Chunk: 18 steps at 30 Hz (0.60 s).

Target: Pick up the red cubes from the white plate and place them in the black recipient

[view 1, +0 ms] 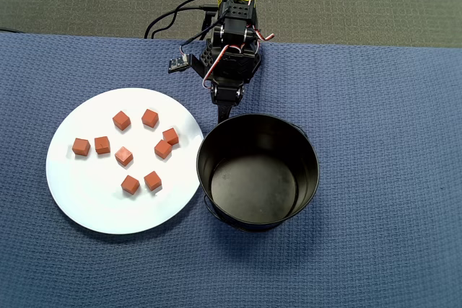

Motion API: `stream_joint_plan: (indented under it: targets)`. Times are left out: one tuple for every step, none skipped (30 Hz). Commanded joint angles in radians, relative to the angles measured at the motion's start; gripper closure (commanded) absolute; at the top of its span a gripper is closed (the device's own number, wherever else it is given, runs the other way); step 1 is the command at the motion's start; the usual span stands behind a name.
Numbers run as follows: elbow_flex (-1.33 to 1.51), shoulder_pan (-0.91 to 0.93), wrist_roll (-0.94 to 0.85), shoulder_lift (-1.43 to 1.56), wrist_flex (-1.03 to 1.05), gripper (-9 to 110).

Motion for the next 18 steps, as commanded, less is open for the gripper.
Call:
stream_joint_plan:
  targets:
    - [-0.08,0.061,-0.086,-0.002,0.049,94]
    - [-0.081,0.063,-0.084,-0.002,0.049,94]
    - [-0.083,0.067,-0.084,-0.002,0.049,94]
    - [-0.086,0.072,-0.084,-0.002,0.049,94]
    - [-0.086,0.078,-0.084,-0.002,0.049,94]
    - [-0.087,0.084,-0.084,-0.003,0.046,94]
    - [-0.087,0.092,-0.084,-0.003,0.043,94]
    - [-0.087,0.098,-0.087,-0.003,0.041,94]
    - [-0.087,0.103,-0.089,-0.003,0.04,94]
    - [-0.086,0.106,-0.091,-0.003,0.04,94]
    - [-0.084,0.107,-0.091,-0.003,0.04,94]
    - [-0.084,0.11,-0.091,-0.002,0.04,94]
    - [-0.086,0.114,-0.091,-0.002,0.04,94]
    - [-0.086,0.118,-0.091,-0.002,0.04,94]
    - [-0.087,0.124,-0.091,-0.002,0.04,94]
    - [-0.092,0.132,-0.091,-0.002,0.04,94]
    - [-0.098,0.143,-0.092,-0.002,0.04,93]
    - [-0.11,0.158,-0.098,-0.002,0.041,93]
